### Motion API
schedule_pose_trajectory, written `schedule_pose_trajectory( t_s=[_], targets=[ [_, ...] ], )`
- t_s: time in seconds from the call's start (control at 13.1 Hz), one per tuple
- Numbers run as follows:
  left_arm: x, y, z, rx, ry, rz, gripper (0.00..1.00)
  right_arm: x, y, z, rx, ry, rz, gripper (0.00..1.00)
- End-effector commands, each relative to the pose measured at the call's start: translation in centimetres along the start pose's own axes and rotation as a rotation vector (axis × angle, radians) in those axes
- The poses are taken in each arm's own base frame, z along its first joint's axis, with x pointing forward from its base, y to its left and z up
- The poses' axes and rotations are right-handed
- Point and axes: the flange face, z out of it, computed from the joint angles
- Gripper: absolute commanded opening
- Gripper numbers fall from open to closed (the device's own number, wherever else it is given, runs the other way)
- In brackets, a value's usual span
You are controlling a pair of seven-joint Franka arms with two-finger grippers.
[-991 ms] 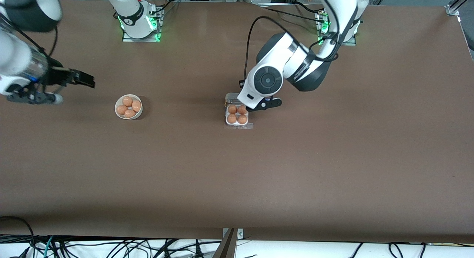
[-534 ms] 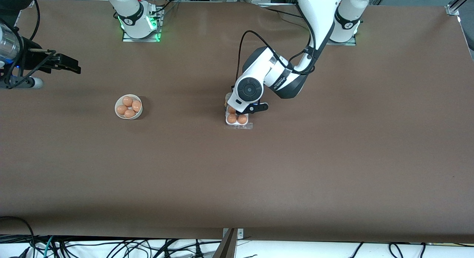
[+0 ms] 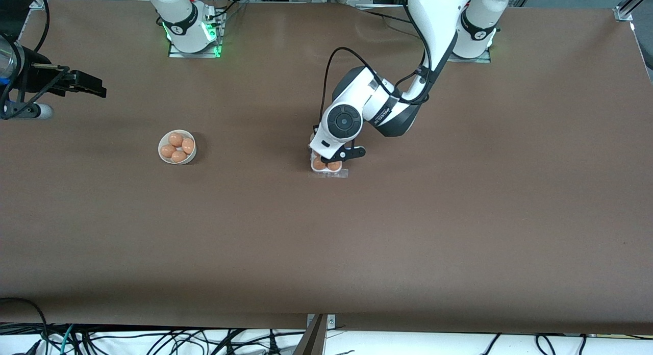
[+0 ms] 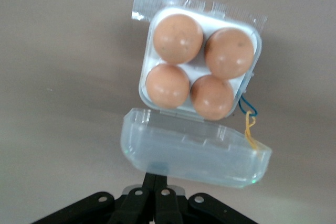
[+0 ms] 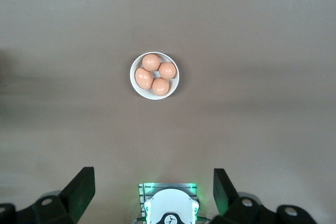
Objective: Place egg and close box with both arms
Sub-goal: 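Fold the carton lid over the eggs with the left gripper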
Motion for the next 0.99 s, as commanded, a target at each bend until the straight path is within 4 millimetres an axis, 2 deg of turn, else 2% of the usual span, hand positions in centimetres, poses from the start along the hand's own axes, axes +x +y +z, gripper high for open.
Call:
schedule_pose_trajectory(
  t_s=[0.0, 0.08, 0.15, 0.38, 0.46, 0.53, 0.61, 0.69, 0.76, 0.91],
  targets=[
    [1.2, 0.2, -2.9, -0.049, 0.030, -0.019, 0.08, 0.0, 0.1, -0.7, 0.009, -0.005, -0.014, 1.00],
    [1.4, 0.0, -4.1, -0.063, 0.042, -0.020, 0.12, 0.1, 0.3, -0.6, 0.010, -0.007, -0.013, 1.00],
    [2.4, -0.9, -5.4, -0.076, 0.055, -0.039, 0.21, 0.1, 0.3, -0.6, 0.010, -0.007, -0.013, 1.00],
    [4.6, -3.9, -13.7, -0.112, 0.212, -0.064, 0.82, 0.3, 0.1, -1.0, 0.011, 0.004, -0.017, 1.00],
    [5.8, -5.0, -14.6, -0.084, 0.260, -0.076, 1.00, 0.3, 0.0, -1.0, 0.010, 0.004, -0.019, 1.00],
    [7.0, -6.6, -16.0, -0.047, 0.322, -0.093, 1.00, 0.3, -0.1, -1.2, 0.013, 0.008, -0.022, 1.00],
    [7.0, -7.5, -17.8, -0.024, 0.376, -0.090, 1.00, 0.2, -0.5, -1.4, 0.011, 0.014, -0.028, 1.00],
    [7.3, -9.3, -20.2, 0.002, 0.440, -0.102, 1.00, 0.2, -1.1, -1.5, 0.009, 0.013, -0.038, 1.00],
    [7.6, -11.0, -21.7, 0.027, 0.458, -0.121, 1.00, 0.2, -1.1, -1.4, 0.010, 0.011, -0.040, 1.00],
    [9.4, -14.4, -23.3, 0.038, 0.435, -0.127, 1.00, 0.1, -1.0, -2.3, 0.009, 0.031, -0.042, 1.00]
  ],
)
